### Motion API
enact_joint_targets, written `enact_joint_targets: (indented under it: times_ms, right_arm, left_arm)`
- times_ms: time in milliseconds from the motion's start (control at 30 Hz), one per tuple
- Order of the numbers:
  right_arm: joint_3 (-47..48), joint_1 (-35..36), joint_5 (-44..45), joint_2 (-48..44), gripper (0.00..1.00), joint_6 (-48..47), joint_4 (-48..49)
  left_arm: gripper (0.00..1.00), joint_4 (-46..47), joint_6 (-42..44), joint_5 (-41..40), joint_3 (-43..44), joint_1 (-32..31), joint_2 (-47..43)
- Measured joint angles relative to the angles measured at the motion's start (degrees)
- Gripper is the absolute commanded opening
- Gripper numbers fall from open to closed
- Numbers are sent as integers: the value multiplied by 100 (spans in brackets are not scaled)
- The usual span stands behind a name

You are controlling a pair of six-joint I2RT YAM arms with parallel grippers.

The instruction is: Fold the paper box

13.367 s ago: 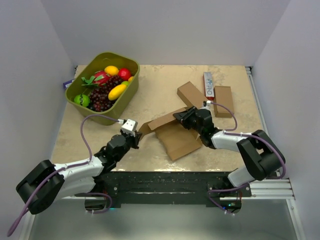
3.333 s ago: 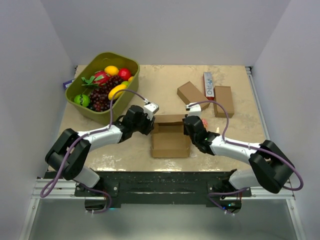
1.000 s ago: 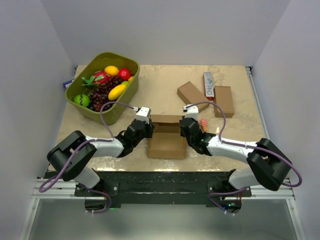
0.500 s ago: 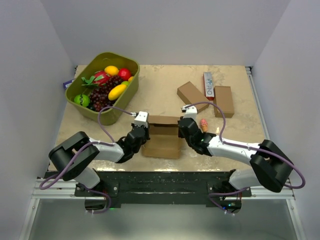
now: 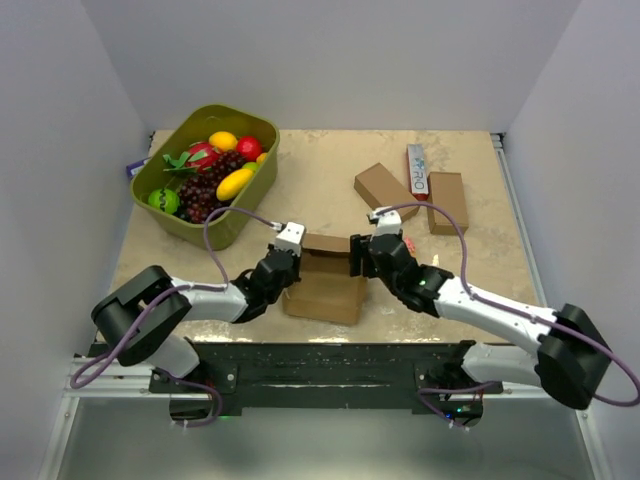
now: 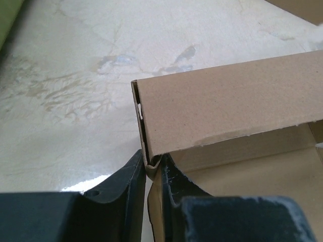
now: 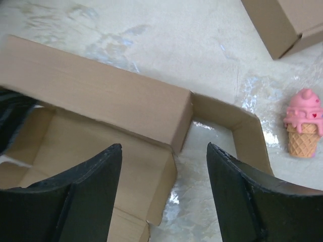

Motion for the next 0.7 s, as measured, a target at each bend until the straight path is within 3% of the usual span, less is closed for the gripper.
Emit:
enact_joint_targets:
  times_ms: [233,467,700]
  right_arm:
    - [39,144,-319,-852,76,-824,-68]
    - [404,1051,-74,114,78,-1749,-90]
    - [708,1565,866,896,73,-2149,-101]
  left_arm:
    - [0,-1261,26,1274,498,306,-260]
    - [0,-2223,184,2551,855,863,-437]
    - [0,-2677,411,2981,1008,940,-507]
